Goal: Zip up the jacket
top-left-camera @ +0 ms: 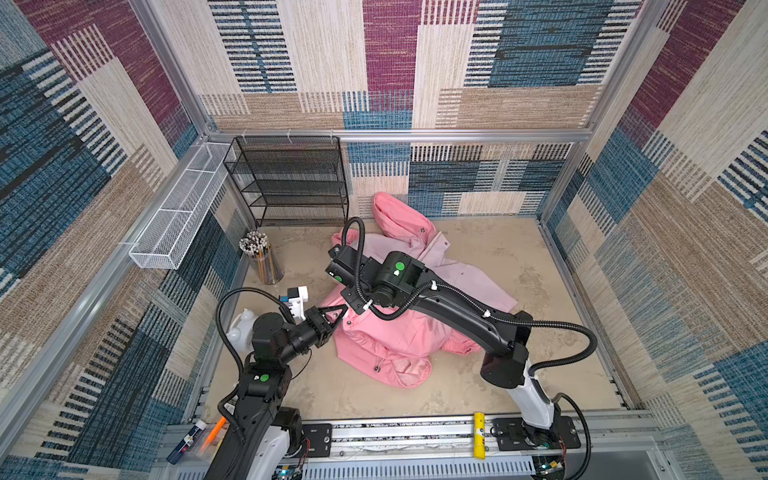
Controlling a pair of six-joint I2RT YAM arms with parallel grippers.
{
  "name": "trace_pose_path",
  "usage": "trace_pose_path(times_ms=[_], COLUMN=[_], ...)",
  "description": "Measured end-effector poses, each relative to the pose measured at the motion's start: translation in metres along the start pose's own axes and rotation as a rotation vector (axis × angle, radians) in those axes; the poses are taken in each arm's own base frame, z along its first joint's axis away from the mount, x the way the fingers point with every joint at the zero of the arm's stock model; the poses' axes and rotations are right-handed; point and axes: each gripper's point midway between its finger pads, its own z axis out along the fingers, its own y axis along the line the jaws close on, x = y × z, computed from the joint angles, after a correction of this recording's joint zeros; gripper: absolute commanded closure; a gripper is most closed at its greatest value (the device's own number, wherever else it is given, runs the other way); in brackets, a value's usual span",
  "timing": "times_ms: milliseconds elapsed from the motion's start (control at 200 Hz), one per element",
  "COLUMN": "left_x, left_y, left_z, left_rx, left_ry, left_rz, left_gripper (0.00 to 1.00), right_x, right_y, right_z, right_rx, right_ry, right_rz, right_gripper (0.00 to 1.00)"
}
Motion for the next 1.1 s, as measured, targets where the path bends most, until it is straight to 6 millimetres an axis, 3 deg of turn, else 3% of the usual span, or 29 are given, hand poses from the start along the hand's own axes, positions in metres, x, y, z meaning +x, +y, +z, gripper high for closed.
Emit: trace_pose_path(times_ms=[271, 481, 646, 857, 952, 1097], left_x=[0.0, 0.001, 0.002, 0.0, 0.0, 0.013], left_y=[0.0, 0.001, 0.003, -0.022, -0.025, -0.012], left_z=[0.0, -0.001, -0.001, -0.011, -0.014, -0.023], left_rx=[0.0, -0.004, -0.023, -0.098, -0.173, -0.293], left_ry=[0.0, 0.001, 0.007, 0.032, 0.06, 0.127], left_rz=[0.0, -0.004, -0.02, 0.014, 0.019, -0.026], left_gripper=[1.0, 1.0, 1.0, 1.0, 1.0, 1.0], right_x=[0.001, 0.002, 0.001, 0.0, 0.005, 0.023], right_y=[0.004, 0.002, 0.002, -0.007, -0.013, -0.021], right_z=[0.001, 0.004, 0.005, 0.0, -0.001, -0.008], right_rx=[-0.03, -0.034, -0.035, -0.061, -0.096, -0.173], right_ry=[0.006, 0.015, 0.015, 0.014, 0.03, 0.067], right_rz=[-0.004, -0.005, -0.004, 0.05, 0.096, 0.173], right_gripper=[0.87, 1.0, 1.0, 1.0, 1.0, 1.0])
